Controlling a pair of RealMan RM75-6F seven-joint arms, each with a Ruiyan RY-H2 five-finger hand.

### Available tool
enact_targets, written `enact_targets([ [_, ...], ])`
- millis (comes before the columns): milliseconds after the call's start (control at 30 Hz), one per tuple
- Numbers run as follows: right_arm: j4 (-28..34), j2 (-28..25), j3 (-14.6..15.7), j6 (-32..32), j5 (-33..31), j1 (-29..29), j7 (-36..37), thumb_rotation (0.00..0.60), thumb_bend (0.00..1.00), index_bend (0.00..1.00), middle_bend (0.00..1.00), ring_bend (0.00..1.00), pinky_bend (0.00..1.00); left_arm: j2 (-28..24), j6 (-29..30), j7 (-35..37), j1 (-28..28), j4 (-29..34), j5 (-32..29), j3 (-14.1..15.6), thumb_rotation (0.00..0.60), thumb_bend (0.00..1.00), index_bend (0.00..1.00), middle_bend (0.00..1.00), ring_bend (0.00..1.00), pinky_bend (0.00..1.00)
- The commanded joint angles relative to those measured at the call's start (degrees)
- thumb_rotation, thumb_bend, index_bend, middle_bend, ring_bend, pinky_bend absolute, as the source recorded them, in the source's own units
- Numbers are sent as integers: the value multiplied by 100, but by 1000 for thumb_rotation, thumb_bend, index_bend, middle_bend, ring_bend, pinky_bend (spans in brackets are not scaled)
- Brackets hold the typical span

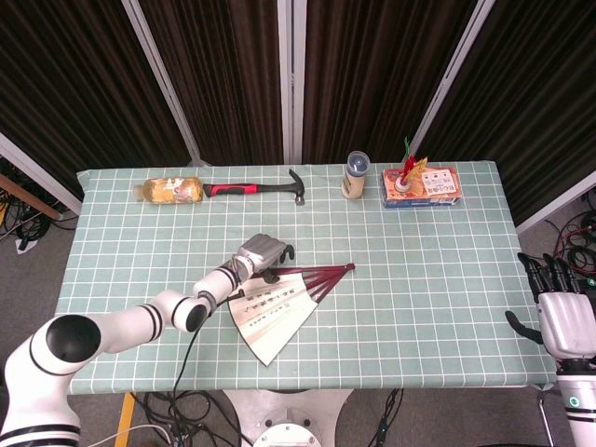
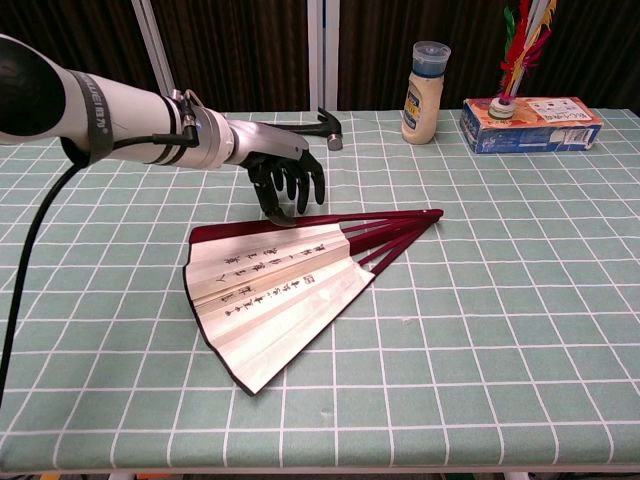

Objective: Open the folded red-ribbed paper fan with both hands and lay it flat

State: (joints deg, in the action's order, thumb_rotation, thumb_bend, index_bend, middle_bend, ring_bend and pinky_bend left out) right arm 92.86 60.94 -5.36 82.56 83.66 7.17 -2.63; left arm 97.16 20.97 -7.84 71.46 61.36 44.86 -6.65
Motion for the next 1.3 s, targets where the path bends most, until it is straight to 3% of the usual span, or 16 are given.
enact_targets([
  [33, -12, 5, 1, 1, -6, -6, 16, 600, 144, 63, 152, 0, 0, 71, 34, -75, 84, -44, -76, 99, 600, 317, 279, 358, 272, 233],
  [500, -71, 41, -7, -3, -44, -17, 46, 600, 144, 63, 153, 0, 0, 249, 276, -232, 193, 2, -182, 295, 600, 322, 302, 408, 288, 233],
  [1067, -28, 44, -30, 121, -7, -57, 0, 600, 144, 64, 157, 0, 0, 144, 770, -186, -53, 341, 214, 212, 600, 364, 465, 610, 485, 237],
  [1300, 3, 14, -44, 157, 55, -50, 74, 600, 144, 68, 159, 0, 0, -346, 1419, -139, -390, 1133, 689, 105, 600, 370, 575, 705, 625, 392],
])
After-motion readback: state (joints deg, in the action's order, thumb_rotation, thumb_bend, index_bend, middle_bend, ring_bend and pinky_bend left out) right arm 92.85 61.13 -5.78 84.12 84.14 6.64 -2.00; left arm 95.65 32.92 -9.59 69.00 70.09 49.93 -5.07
